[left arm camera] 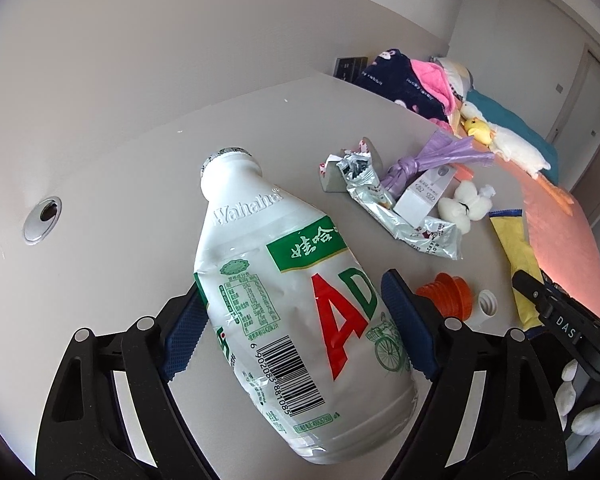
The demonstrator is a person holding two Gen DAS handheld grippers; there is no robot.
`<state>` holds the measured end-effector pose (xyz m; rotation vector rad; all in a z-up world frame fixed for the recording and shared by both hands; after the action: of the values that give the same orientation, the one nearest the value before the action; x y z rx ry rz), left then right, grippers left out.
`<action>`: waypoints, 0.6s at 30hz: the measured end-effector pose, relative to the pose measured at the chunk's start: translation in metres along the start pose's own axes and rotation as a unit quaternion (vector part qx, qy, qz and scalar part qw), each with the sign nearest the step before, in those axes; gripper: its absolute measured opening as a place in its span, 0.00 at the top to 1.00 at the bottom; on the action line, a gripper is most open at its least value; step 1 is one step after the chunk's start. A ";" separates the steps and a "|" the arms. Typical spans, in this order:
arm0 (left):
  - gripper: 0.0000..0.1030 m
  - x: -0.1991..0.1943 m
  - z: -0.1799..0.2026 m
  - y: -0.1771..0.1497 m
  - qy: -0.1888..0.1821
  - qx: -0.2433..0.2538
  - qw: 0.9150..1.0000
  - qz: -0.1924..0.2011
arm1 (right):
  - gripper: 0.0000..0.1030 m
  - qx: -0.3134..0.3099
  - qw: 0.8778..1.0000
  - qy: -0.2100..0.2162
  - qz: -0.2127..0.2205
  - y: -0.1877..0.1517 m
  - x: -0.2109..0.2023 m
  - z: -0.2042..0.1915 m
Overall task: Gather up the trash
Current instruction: 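Carry the bottle and yellow wrapper over the bin and release both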
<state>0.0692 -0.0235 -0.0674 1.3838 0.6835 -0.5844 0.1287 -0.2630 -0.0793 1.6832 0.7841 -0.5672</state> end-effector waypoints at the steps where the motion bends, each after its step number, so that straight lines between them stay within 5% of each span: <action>1: 0.22 -0.003 0.002 0.001 -0.002 0.002 1.000 0.002 | 0.76 0.001 1.000 0.001 0.004 0.001 -0.004 0.001; 18: 0.22 -0.033 0.070 0.013 -0.064 0.050 0.996 0.030 | 0.76 0.027 0.998 -0.005 0.050 0.011 -0.064 0.036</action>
<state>0.0627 -0.0927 -0.0311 1.4403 0.5136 -0.6609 0.0957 -0.3121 -0.0344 1.7571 0.6777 -0.5312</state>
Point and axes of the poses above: each gripper's, at about its wrist camera, not at the fingertips, and x roughly the way its jaws point, z to its right, y to its top, the point moved 6 cm from there along x, roughly the way its jaws point, and after that the axes turned 7 degrees about x, right-handed, at the moved point
